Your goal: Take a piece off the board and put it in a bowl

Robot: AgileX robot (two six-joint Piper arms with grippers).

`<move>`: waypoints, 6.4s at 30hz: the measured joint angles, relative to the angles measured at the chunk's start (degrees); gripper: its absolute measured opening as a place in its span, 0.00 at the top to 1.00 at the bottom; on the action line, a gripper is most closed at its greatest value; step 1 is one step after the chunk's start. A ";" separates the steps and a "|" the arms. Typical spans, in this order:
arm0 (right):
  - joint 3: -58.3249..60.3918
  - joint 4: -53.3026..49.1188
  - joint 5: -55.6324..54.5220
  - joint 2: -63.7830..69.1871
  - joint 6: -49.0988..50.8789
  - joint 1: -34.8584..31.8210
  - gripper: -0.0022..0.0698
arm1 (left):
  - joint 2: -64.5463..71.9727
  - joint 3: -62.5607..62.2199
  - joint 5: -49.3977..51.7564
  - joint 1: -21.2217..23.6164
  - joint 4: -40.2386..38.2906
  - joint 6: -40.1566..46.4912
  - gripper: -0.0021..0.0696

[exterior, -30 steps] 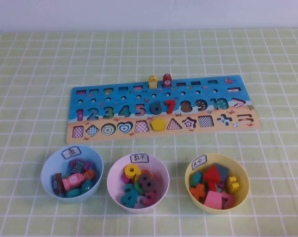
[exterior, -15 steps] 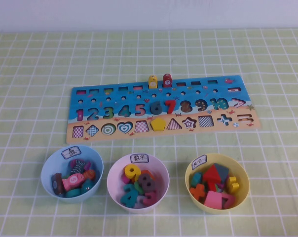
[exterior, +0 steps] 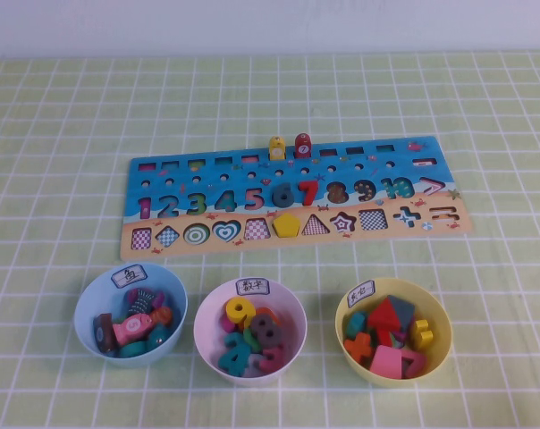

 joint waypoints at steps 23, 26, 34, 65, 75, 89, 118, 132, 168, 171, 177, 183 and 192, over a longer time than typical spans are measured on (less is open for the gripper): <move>0.00 52.08 -4.75 0.00 -8.99 0.00 0.99 | 0.00 0.00 0.00 0.00 0.00 0.00 0.98; 0.00 52.21 -0.59 0.00 -13.19 0.00 0.99 | 0.00 0.00 0.00 0.00 0.00 0.00 0.98; -15.18 29.84 13.06 12.40 -14.75 0.00 0.99 | 0.00 0.00 0.00 0.00 0.00 0.00 0.98; -78.31 -0.91 51.70 78.05 -14.89 4.41 0.99 | 0.00 0.00 0.00 0.00 0.00 0.00 0.98; -102.89 -2.63 52.36 99.60 -12.69 11.30 0.99 | 0.00 0.00 0.00 0.00 0.00 0.00 0.98; -134.01 -10.76 52.73 125.38 -12.42 24.15 0.93 | 0.00 0.00 0.00 0.00 0.00 0.00 0.98; -138.50 -6.04 29.39 140.99 -6.07 25.69 0.41 | 0.00 0.00 0.00 0.00 0.00 0.00 0.98; -138.50 -5.92 25.29 144.07 -4.59 25.69 0.48 | 0.00 0.00 0.00 0.00 0.00 0.00 0.98; -138.50 -5.62 24.99 145.85 -4.59 25.69 0.56 | 0.00 0.00 0.00 0.00 0.00 0.00 0.98; -138.50 -5.37 24.99 145.97 -4.59 25.69 0.63 | 0.00 0.00 0.00 0.00 0.00 0.00 0.98; -138.50 -4.90 24.89 146.17 -4.59 25.69 0.70 | 0.00 0.00 0.00 0.00 0.00 0.00 0.98; -138.50 -4.72 24.89 146.17 -4.59 25.69 0.70 | 0.00 0.00 0.00 0.00 0.00 0.00 0.98; -141.37 -8.14 28.35 145.90 -4.49 25.69 0.79 | 0.00 0.00 0.00 0.00 0.00 0.00 0.98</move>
